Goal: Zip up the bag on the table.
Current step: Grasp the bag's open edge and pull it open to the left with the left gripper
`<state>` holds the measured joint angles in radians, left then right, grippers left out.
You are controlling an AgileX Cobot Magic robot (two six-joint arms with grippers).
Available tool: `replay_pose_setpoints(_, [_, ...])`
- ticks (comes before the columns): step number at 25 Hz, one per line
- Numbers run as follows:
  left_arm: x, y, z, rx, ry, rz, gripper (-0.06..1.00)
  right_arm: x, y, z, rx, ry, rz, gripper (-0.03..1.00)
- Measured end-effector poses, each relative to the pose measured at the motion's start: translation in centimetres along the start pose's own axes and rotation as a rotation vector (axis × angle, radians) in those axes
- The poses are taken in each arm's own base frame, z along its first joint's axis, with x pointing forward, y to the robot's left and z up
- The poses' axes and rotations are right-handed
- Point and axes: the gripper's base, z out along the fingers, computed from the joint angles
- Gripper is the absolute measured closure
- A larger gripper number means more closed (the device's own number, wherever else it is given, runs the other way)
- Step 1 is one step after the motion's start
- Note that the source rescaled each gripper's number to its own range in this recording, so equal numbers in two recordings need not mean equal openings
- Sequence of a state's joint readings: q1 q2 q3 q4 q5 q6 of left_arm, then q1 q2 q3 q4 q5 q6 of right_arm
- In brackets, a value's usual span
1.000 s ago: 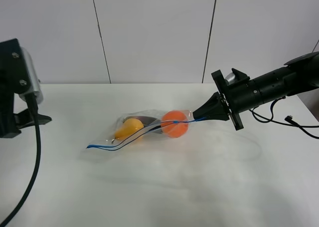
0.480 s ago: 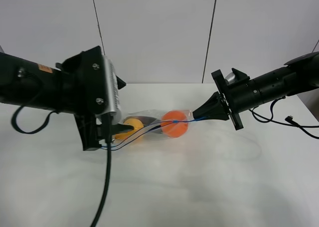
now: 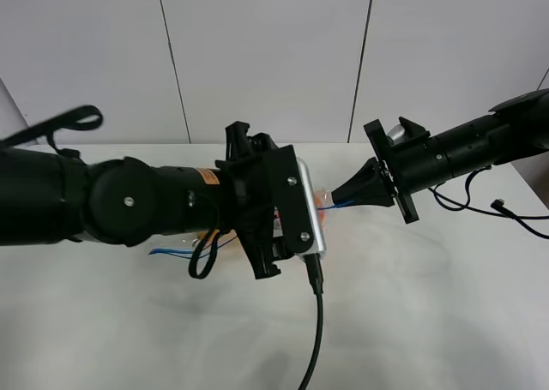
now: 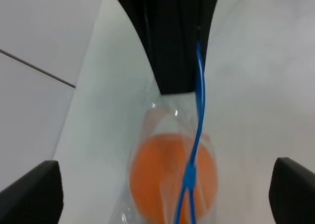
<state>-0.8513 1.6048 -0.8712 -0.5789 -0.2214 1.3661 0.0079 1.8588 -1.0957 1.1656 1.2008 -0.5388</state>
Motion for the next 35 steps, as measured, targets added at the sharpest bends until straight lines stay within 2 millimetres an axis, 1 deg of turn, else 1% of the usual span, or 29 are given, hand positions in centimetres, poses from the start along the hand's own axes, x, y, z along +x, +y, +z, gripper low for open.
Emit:
replay_pose_setpoints(4, [-0.1, -1.3, 1.5, -0.048, -0.006, -0.015, 0.00, 0.0, 0.0, 0.0, 0.000, 0.000, 0.000, 0.97])
replay_pose_setpoints(6, [0.2, -1.6, 2.0, -0.067, -0.001, -0.022, 0.06, 0.0, 0.0, 0.0, 0.000, 0.000, 0.000, 0.97])
replay_pose_setpoints(8, [0.5, -1.9, 2.5, -0.069, 0.010, -0.024, 0.19, 0.0, 0.0, 0.0, 0.000, 0.000, 0.000, 0.97])
replay_pose_setpoints(12, [0.6, -2.1, 2.7, -0.069, 0.014, -0.024, 0.45, 0.0, 0.0, 0.0, 0.000, 0.000, 0.000, 0.97])
replay_pose_setpoints(15, [0.6, -2.0, 2.7, -0.073, 0.013, -0.024, 0.61, 0.0, 0.0, 0.0, 0.000, 0.000, 0.000, 0.97])
replay_pose_setpoints(17, [0.6, -2.0, 2.7, -0.074, 0.013, -0.024, 0.67, 0.0, 0.0, 0.0, 0.000, 0.000, 0.000, 0.97])
replay_pose_setpoints(19, [0.6, -2.0, 2.7, -0.074, 0.013, -0.024, 0.70, 0.0, 0.0, 0.0, 0.000, 0.000, 0.000, 0.97])
replay_pose_setpoints(22, [0.6, -2.0, 2.7, -0.074, 0.013, -0.024, 0.71, 0.0, 0.0, 0.0, 0.000, 0.000, 0.000, 0.97])
replay_pose_setpoints(31, [0.6, -2.0, 2.7, -0.073, 0.014, -0.023, 0.72, 0.0, 0.0, 0.0, -0.002, -0.001, 0.001, 0.97])
replay_pose_setpoints(35, [1.2, -2.3, 2.6, -0.075, 0.028, -0.018, 0.72, 0.0, 0.0, 0.0, -0.002, -0.001, 0.001, 0.97])
